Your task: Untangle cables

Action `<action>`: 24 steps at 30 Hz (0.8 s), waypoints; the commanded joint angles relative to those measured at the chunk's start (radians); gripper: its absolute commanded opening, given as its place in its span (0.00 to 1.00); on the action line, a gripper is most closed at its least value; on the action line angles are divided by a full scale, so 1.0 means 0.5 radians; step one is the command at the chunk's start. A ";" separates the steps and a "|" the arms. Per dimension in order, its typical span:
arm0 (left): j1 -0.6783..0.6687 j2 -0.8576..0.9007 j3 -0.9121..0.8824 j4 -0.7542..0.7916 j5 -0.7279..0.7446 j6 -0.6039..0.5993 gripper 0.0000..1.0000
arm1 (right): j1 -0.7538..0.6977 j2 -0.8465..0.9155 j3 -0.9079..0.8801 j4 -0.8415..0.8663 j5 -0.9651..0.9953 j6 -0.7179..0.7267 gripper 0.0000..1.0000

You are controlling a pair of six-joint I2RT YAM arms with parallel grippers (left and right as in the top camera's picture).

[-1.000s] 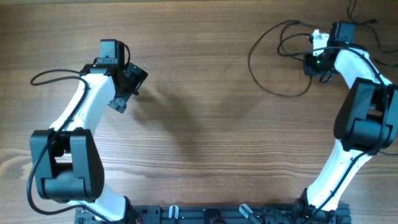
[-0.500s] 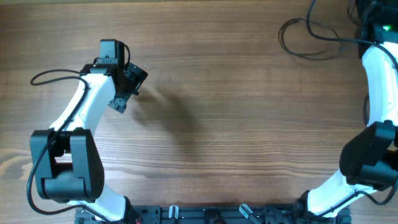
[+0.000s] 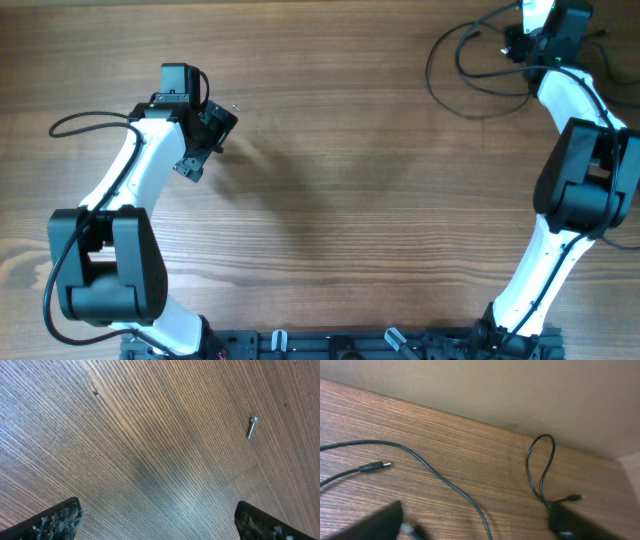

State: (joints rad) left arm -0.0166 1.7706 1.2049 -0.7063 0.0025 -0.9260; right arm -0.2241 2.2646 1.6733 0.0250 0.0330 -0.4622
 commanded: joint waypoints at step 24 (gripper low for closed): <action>-0.314 -1.194 -0.135 0.072 0.024 1.028 1.00 | 0.136 -2.542 -0.527 -2.062 -0.185 1.057 1.00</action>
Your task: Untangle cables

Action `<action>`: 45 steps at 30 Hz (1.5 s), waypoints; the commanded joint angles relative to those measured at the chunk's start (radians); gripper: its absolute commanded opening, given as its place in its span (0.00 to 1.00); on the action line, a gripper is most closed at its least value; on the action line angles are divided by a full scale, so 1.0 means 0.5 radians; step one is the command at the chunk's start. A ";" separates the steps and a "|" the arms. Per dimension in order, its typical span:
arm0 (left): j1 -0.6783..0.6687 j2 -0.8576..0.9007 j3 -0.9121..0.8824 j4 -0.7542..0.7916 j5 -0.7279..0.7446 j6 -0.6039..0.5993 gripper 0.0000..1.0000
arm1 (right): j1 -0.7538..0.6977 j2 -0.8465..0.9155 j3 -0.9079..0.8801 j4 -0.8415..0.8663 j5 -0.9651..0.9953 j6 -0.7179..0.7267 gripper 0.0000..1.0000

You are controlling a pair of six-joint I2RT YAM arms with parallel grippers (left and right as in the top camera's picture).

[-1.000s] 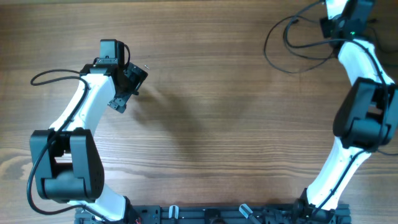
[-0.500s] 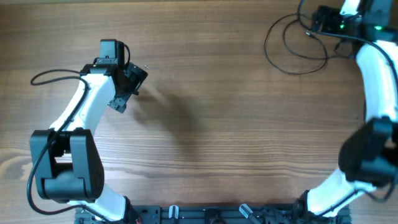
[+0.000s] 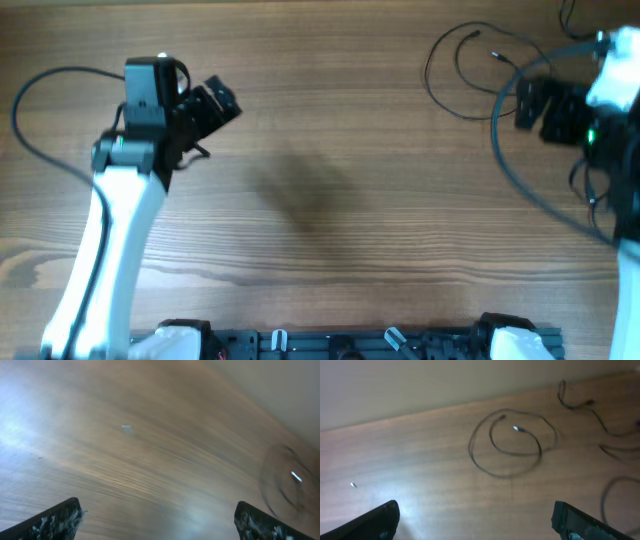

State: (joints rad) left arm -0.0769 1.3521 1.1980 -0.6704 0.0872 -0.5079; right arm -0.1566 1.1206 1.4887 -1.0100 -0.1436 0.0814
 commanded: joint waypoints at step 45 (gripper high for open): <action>-0.414 -1.949 -0.986 -0.362 -0.828 -0.333 1.00 | 0.220 -2.234 -2.560 1.701 -0.389 0.523 1.00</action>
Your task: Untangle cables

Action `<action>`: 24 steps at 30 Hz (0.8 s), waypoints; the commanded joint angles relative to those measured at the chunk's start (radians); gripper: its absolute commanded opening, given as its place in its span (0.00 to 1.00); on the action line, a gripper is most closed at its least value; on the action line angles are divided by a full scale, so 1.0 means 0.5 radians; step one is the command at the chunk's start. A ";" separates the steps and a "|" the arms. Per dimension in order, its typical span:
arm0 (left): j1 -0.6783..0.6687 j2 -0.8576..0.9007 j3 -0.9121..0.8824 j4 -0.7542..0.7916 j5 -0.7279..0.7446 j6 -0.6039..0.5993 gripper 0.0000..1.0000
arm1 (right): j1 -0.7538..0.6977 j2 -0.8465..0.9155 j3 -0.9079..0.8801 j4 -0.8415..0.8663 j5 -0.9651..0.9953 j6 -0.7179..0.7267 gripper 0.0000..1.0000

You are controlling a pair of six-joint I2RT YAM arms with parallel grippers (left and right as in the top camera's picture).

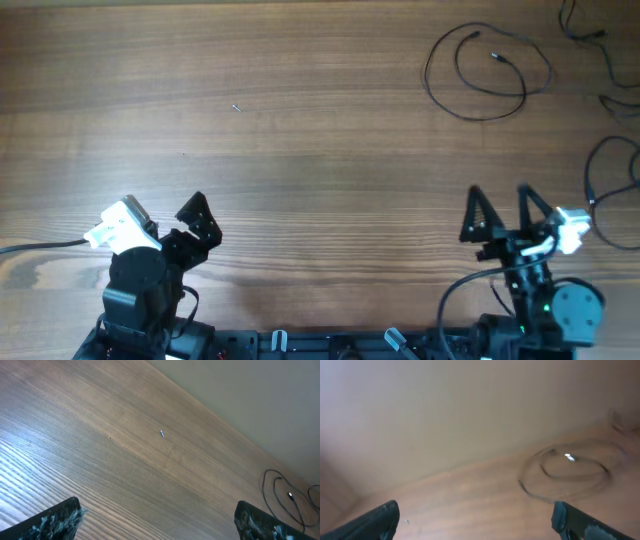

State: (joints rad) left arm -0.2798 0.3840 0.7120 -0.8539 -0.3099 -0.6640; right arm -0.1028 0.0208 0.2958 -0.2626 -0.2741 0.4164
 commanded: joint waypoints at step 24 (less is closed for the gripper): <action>-0.008 -0.013 -0.014 0.005 -0.034 -0.021 1.00 | 0.144 -0.034 -0.581 0.533 0.311 -0.844 1.00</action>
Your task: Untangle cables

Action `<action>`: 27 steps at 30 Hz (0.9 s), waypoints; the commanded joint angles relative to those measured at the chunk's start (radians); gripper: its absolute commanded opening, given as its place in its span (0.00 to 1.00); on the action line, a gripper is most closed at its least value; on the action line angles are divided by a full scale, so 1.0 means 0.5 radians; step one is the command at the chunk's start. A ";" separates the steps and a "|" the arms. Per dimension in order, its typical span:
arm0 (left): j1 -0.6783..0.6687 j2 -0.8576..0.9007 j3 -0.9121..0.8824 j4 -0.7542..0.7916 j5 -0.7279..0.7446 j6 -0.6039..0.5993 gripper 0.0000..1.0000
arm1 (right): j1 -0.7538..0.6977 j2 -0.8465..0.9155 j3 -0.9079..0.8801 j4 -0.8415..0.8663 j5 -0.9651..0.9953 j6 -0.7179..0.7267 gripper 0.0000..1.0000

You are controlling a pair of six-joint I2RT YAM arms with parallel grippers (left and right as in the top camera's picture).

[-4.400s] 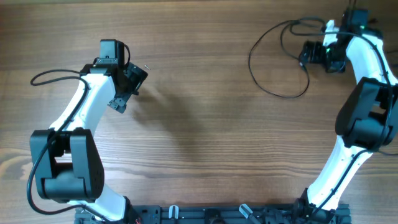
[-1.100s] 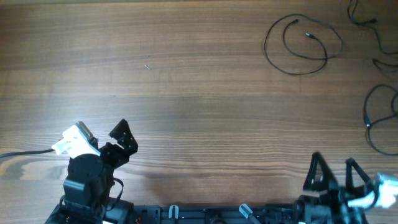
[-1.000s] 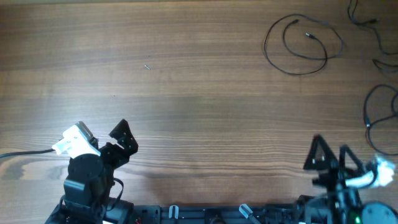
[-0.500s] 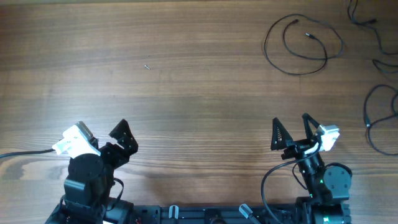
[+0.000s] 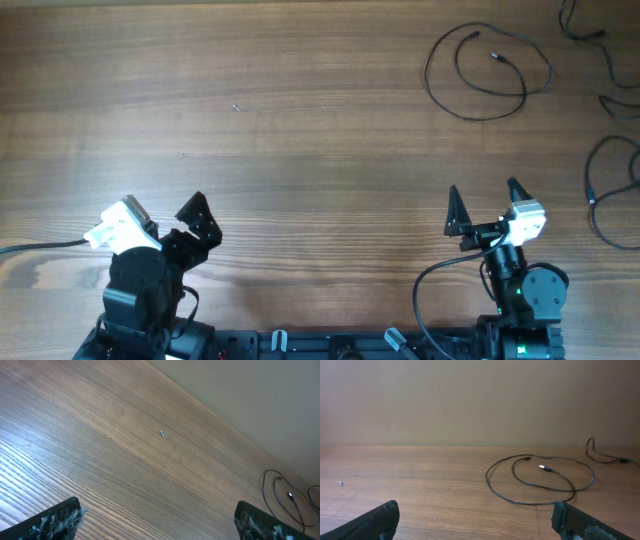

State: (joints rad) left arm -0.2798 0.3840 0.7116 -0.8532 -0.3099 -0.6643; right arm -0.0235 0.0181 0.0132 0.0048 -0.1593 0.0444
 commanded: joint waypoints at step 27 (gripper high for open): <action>0.084 -0.132 -0.033 -0.010 -0.034 -0.019 1.00 | -0.111 -0.027 -0.016 0.008 0.064 -0.083 1.00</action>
State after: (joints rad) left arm -0.2775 0.3721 0.7113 -0.8585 -0.3096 -0.6647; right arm -0.0750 0.0181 0.0132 0.0048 -0.1368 0.0200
